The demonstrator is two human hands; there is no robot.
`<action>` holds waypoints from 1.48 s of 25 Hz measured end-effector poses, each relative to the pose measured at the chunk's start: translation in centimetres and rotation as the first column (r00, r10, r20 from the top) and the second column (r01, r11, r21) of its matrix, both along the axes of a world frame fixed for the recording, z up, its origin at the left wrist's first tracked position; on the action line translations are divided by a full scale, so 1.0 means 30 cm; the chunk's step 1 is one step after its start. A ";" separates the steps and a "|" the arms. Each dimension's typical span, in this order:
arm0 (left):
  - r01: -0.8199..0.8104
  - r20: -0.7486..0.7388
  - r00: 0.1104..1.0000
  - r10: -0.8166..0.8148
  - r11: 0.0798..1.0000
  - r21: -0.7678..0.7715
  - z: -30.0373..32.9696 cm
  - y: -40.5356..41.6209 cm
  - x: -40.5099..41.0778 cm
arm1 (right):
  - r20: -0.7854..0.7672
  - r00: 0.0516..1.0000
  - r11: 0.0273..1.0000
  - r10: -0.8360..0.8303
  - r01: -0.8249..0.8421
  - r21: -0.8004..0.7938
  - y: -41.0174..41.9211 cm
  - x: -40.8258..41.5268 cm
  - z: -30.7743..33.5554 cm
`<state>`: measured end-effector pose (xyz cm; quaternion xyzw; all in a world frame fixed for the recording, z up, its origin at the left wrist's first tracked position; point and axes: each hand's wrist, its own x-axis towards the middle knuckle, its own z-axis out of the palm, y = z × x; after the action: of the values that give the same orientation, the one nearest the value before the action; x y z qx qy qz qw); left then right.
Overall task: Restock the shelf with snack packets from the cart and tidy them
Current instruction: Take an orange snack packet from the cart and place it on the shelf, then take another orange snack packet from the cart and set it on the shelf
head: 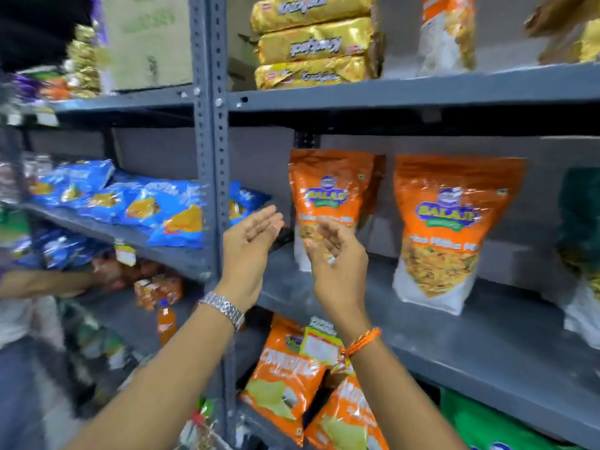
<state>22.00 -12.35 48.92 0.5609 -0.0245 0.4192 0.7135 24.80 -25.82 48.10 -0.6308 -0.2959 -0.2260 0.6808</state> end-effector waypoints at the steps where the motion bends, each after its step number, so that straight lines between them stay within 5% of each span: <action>1: -0.023 -0.015 1.000 0.022 1.000 -0.020 -0.045 0.037 -0.039 | -0.031 0.998 0.998 0.057 -0.058 -0.016 0.048 -0.016 -0.036; 10: -0.416 -0.334 0.885 0.325 0.875 -0.250 -0.611 0.441 -0.486 | -0.387 0.830 0.834 0.401 -0.506 -0.220 0.461 -0.215 -0.553; 14: -0.523 -0.563 0.790 0.242 0.746 -0.412 -0.994 0.593 -0.732 | -0.582 0.724 0.663 0.370 -0.645 -0.381 0.610 -0.301 -0.875; 17: -0.631 -0.772 0.625 0.115 0.657 -0.413 -1.299 0.655 -0.912 | -0.736 0.620 0.512 0.274 -0.741 -0.434 0.701 -0.363 -1.127; 22: -0.796 -0.912 0.403 -0.078 0.461 -0.392 -1.620 0.706 -1.077 | -0.775 0.620 0.043 0.124 -0.784 -0.620 0.796 -0.429 -1.451; 25: -0.845 -0.953 0.253 -0.167 0.441 -0.302 -1.736 0.708 -1.106 | -0.758 0.640 -0.253 0.123 -0.718 -0.648 0.861 -0.470 -1.581; 28: -0.882 -0.961 0.208 -0.181 0.391 -0.264 -1.829 0.669 -1.112 | -0.777 0.613 -0.560 0.146 -0.596 -0.576 0.923 -0.521 -1.684; 30: -0.774 -0.992 -0.088 -0.086 0.633 0.013 -1.915 0.646 -1.119 | -0.764 0.615 -0.693 0.195 -0.465 -0.551 0.956 -0.567 -1.765; 32: -0.378 -0.932 -0.321 0.170 0.879 0.291 -1.988 0.637 -1.137 | -0.733 0.650 -0.761 0.203 -0.366 -0.535 0.973 -0.609 -1.845; 35: 0.167 -0.855 -0.307 0.417 0.908 0.383 -2.063 0.653 -1.164 | -0.684 0.689 -0.854 0.240 -0.185 -0.486 1.011 -0.641 -1.864; 37: 0.321 -0.844 -0.288 0.452 0.876 0.359 -2.116 0.682 -1.188 | -0.664 0.714 -0.868 0.223 -0.165 -0.469 1.023 -0.664 -1.925</action>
<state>-13.63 8.12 -14.57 0.8152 0.4900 -0.1835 0.2484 4.89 4.86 -9.65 -0.6519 -0.5265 0.4520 -0.3057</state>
